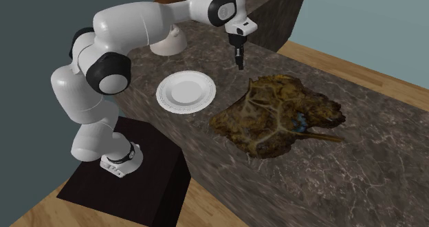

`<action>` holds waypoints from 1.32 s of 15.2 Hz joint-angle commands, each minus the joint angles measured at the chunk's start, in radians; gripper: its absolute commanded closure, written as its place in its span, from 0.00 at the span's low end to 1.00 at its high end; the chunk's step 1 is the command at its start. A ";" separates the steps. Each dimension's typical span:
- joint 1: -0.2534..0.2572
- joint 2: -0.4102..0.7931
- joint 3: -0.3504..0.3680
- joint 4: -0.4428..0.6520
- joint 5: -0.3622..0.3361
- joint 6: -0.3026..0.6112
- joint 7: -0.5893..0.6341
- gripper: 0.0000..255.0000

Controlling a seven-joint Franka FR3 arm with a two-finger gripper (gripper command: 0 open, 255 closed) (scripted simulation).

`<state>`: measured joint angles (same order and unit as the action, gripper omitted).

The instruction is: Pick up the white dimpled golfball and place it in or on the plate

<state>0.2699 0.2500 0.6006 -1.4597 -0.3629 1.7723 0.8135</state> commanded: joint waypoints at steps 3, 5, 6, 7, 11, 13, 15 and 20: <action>0.011 0.012 0.002 0.067 -0.005 -0.057 -0.009 1.00; 0.018 0.020 0.002 0.104 -0.008 -0.087 -0.013 1.00; 0.022 0.024 0.003 0.124 -0.011 -0.102 -0.015 1.00; 0.027 0.029 0.003 0.144 -0.013 -0.118 -0.017 1.00; 0.047 0.053 0.004 0.231 -0.027 -0.184 -0.026 1.00; 0.059 0.067 0.004 0.276 -0.036 -0.216 -0.030 1.00; -0.007 -0.054 0.011 0.120 0.034 -0.159 -0.048 1.00; -0.096 -0.331 -0.022 -0.179 0.202 -0.068 -0.138 1.00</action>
<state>0.1857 -0.0254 0.5873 -1.5816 -0.1947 1.6891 0.6938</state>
